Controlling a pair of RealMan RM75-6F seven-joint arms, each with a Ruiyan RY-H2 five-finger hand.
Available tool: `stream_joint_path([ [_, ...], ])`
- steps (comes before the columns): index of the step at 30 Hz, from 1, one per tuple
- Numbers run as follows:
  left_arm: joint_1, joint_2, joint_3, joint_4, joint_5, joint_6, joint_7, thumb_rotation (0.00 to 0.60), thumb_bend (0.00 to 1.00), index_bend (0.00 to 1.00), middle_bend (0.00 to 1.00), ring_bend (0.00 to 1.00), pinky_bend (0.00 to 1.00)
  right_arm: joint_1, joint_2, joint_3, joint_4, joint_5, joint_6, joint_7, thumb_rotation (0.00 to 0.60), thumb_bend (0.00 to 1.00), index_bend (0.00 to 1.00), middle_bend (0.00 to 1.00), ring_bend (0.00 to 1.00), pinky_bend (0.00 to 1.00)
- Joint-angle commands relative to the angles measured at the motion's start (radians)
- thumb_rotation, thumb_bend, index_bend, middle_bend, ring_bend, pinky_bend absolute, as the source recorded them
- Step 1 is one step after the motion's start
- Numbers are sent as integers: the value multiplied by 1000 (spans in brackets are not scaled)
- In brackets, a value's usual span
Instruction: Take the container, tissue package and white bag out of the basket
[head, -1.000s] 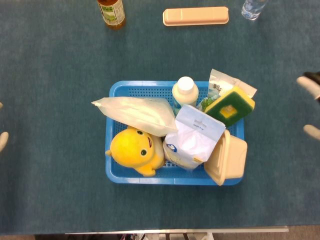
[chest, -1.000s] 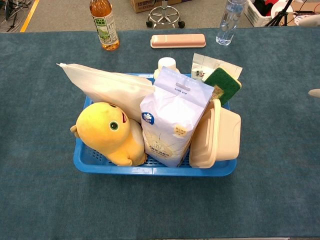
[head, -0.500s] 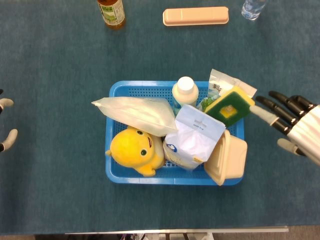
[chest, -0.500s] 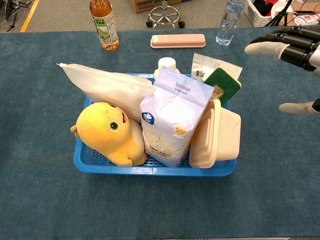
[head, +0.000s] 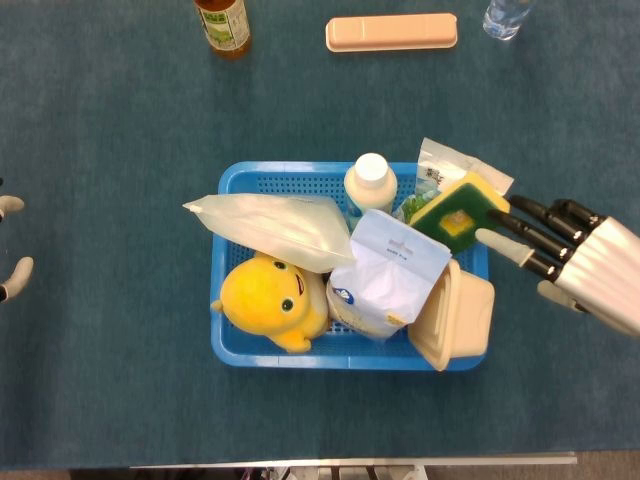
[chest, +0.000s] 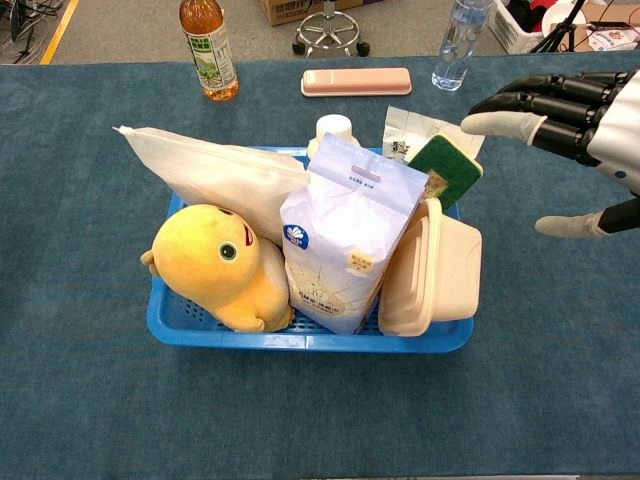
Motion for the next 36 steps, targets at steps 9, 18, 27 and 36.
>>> stream_joint_path([
  [9,-5,1,-2,0,-10,-8,0,600,238,302,181,119,293,22,-56,-8,74,0,45,43,600,0,153,213,175,408],
  [18,-4,-2,-1,7,-11,-8,-7,600,239,302,181,119,293,41,-89,-22,129,-18,82,79,600,0,153,215,175,408],
  [27,-12,-8,-1,9,-17,-21,-3,600,239,302,181,119,293,58,-116,-46,177,-32,110,127,600,0,153,218,175,416],
  [36,-29,-6,-6,-15,-22,-37,40,600,239,303,181,119,293,84,-159,-60,247,-54,154,191,600,0,153,221,175,421],
])
